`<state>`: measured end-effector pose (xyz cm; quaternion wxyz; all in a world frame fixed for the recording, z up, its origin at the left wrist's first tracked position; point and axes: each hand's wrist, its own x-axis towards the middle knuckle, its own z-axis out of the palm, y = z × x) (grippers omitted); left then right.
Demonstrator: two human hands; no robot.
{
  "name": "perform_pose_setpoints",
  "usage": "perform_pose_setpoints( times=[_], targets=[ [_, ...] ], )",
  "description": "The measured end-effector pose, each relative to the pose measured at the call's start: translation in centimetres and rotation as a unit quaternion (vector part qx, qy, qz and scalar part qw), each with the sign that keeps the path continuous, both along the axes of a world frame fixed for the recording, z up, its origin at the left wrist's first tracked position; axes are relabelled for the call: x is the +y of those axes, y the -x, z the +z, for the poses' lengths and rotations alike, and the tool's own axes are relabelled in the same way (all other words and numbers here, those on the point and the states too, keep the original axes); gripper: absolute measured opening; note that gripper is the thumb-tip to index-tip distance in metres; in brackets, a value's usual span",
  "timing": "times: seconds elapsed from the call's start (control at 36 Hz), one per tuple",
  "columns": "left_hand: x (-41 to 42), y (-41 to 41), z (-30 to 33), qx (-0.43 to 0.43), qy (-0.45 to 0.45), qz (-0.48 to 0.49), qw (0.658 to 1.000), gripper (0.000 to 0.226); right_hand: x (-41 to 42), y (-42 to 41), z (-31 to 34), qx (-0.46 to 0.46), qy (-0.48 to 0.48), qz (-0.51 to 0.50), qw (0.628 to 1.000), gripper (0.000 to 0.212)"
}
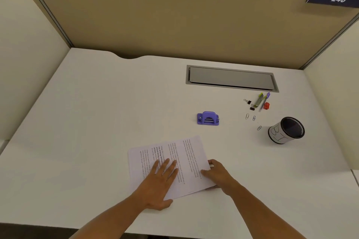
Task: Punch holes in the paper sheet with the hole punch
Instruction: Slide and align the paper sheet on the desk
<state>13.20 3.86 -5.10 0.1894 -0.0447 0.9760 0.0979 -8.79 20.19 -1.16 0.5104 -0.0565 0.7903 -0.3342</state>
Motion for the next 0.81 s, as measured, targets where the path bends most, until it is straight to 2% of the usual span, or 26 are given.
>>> perform_pose_setpoints(
  times=[0.14, 0.67, 0.81],
  targets=[
    [0.6, 0.6, 0.1, 0.017, 0.007, -0.005, 1.000, 0.102, 0.5, -0.1, 0.3, -0.045, 0.007, -0.002, 0.999, 0.033],
    [1.5, 1.4, 0.1, 0.070, 0.024, -0.044, 0.996, 0.084, 1.4, 0.5, 0.7, -0.083, 0.030, 0.022, 0.996, 0.036],
    [1.1, 0.8, 0.4, 0.099, 0.020, -0.011, 0.995, 0.080, 1.4, 0.5, 0.5, -0.095, 0.025, -0.005, 0.995, 0.034]
  ],
)
